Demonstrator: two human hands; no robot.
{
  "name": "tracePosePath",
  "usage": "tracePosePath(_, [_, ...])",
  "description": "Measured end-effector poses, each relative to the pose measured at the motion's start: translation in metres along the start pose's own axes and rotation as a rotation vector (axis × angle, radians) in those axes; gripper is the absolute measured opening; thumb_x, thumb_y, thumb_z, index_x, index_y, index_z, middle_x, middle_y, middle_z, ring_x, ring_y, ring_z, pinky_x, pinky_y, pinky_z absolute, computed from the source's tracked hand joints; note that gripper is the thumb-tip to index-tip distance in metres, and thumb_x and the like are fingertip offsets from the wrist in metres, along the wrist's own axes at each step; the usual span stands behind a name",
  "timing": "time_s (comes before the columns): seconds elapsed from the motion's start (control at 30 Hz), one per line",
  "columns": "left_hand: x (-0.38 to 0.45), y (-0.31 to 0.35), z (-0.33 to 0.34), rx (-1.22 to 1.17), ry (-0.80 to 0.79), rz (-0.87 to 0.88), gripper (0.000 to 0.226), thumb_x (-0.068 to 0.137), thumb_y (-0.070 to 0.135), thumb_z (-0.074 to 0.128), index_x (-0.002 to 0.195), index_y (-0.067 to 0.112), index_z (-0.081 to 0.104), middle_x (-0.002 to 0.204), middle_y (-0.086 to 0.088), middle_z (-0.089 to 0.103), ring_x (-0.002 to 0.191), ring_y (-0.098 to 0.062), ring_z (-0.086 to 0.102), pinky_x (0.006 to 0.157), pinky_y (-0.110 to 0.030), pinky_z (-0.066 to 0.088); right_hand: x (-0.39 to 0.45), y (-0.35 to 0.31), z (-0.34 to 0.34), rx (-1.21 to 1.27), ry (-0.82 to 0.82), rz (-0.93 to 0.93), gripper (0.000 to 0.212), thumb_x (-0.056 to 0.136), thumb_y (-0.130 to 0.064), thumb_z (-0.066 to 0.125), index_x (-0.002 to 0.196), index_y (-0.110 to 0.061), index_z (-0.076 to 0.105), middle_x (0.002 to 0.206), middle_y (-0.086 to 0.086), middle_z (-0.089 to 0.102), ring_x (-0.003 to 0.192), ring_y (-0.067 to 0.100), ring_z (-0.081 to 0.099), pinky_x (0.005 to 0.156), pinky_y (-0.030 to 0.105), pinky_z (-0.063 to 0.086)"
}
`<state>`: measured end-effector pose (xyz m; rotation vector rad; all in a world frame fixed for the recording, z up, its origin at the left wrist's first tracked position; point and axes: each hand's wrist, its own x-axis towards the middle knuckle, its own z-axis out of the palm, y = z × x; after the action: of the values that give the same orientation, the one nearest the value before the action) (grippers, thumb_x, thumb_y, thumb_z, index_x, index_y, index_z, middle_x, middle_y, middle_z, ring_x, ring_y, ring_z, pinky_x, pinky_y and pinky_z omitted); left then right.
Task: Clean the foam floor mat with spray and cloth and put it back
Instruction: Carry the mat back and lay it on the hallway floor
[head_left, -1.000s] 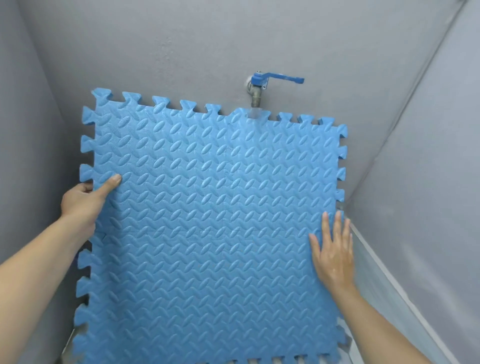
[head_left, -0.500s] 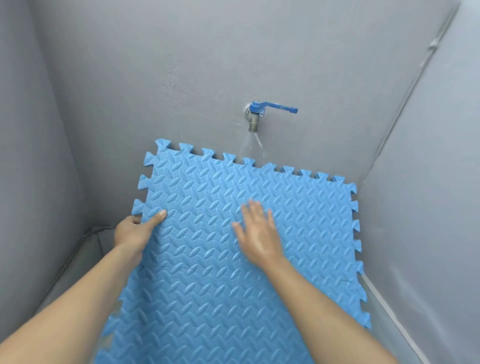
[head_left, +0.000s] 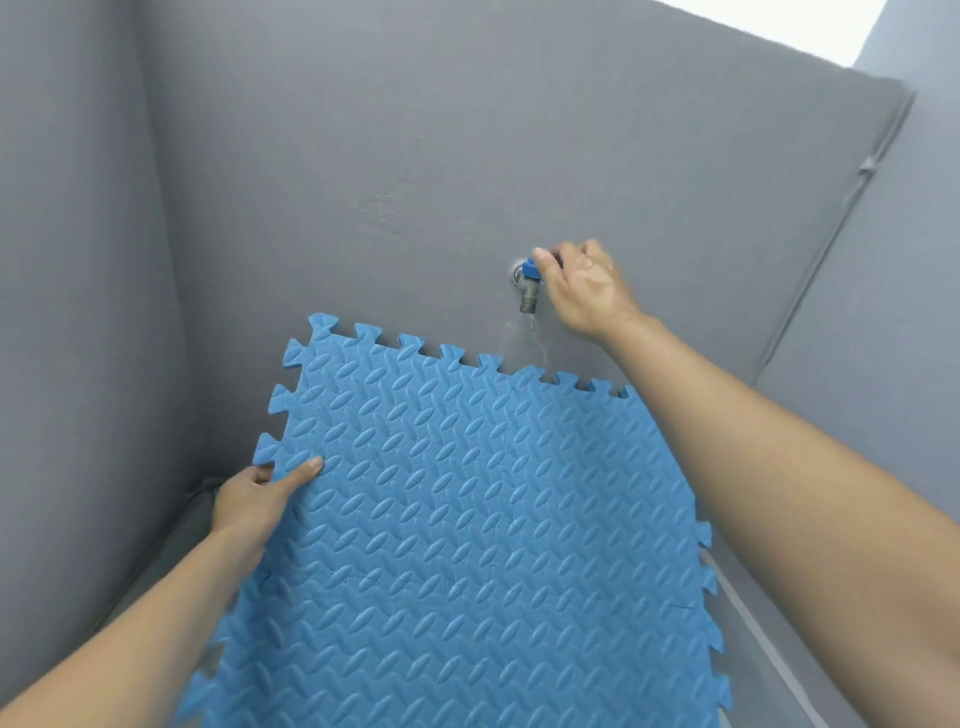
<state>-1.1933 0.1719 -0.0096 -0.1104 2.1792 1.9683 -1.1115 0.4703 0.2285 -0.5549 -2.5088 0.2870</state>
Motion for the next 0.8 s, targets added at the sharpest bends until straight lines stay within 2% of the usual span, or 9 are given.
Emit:
tracePosePath(0.1, [0.001,-0.003,-0.015,-0.006,-0.001,0.018,0.091,0.057,0.062,0.080,0.127,0.009,0.057,0.129,-0.005,0.060,0.119,-0.026,0.055,0.100,-0.042,0.044,0.016,-0.010,0.005,0.011,-0.084,0.085,0.053,0.098,-0.056,0.030,0.123,-0.012,0.046,0.124,0.012,0.053,0.130,0.033,0.036,0.101,0.045,0.032])
tracePosePath(0.23, [0.004,0.001,-0.022,-0.024,-0.009,0.022,0.093,0.063,0.056,0.080,0.135,0.006,0.050,0.137,-0.006,0.054,0.127,-0.026,0.049,0.106,-0.042,0.039,0.023,-0.008,0.008,0.001,-0.096,0.109,0.054,0.098,-0.056,0.032,0.125,-0.011,0.043,0.124,0.010,0.056,0.132,0.032,0.033,0.097,0.044,0.035])
tracePosePath(0.33, [0.008,0.002,-0.025,-0.021,-0.014,0.019,0.107,0.044,0.068,0.079,0.130,0.010,0.055,0.129,-0.002,0.061,0.119,-0.025,0.056,0.104,-0.045,0.042,0.027,-0.004,0.007,0.038,-0.085,0.092,0.047,0.099,-0.053,0.035,0.119,-0.012,0.046,0.121,0.008,0.057,0.131,0.031,0.036,0.100,0.044,0.036])
tracePosePath(0.47, [0.018,-0.003,-0.030,-0.038,-0.020,0.008,0.099,0.042,0.067,0.083,0.123,0.013,0.061,0.119,0.001,0.067,0.110,-0.023,0.062,0.101,-0.045,0.046,0.032,0.001,0.008,0.047,-0.060,0.053,0.035,0.099,-0.052,0.037,0.101,-0.017,0.043,0.104,0.003,0.053,0.123,0.032,0.044,0.098,0.043,0.037])
tracePosePath(0.6, [0.021,-0.008,-0.027,-0.052,-0.018,0.002,0.061,0.063,0.049,0.082,0.110,0.014,0.065,0.112,0.000,0.069,0.105,-0.022,0.063,0.100,-0.042,0.047,0.035,0.005,0.011,0.087,-0.044,0.044,0.035,0.100,-0.050,0.037,0.098,-0.016,0.043,0.098,0.001,0.050,0.122,0.030,0.044,0.088,0.036,0.033])
tracePosePath(0.73, [0.023,-0.008,-0.025,-0.079,-0.006,0.006,0.079,0.064,0.049,0.082,0.128,0.009,0.058,0.126,0.002,0.062,0.115,-0.019,0.057,0.098,-0.032,0.041,0.035,0.008,0.014,0.132,-0.039,0.029,0.033,0.100,-0.047,0.036,0.097,-0.016,0.043,0.080,-0.008,0.044,0.120,0.029,0.043,0.086,0.034,0.033])
tracePosePath(0.8, [0.026,-0.010,-0.025,-0.091,0.003,0.003,0.089,0.062,0.051,0.082,0.134,0.009,0.052,0.134,0.000,0.057,0.122,-0.021,0.053,0.101,-0.033,0.040,0.035,0.009,0.015,0.138,-0.039,0.029,0.033,0.100,-0.047,0.035,0.097,-0.016,0.043,0.079,-0.010,0.042,0.120,0.028,0.042,0.091,0.036,0.035])
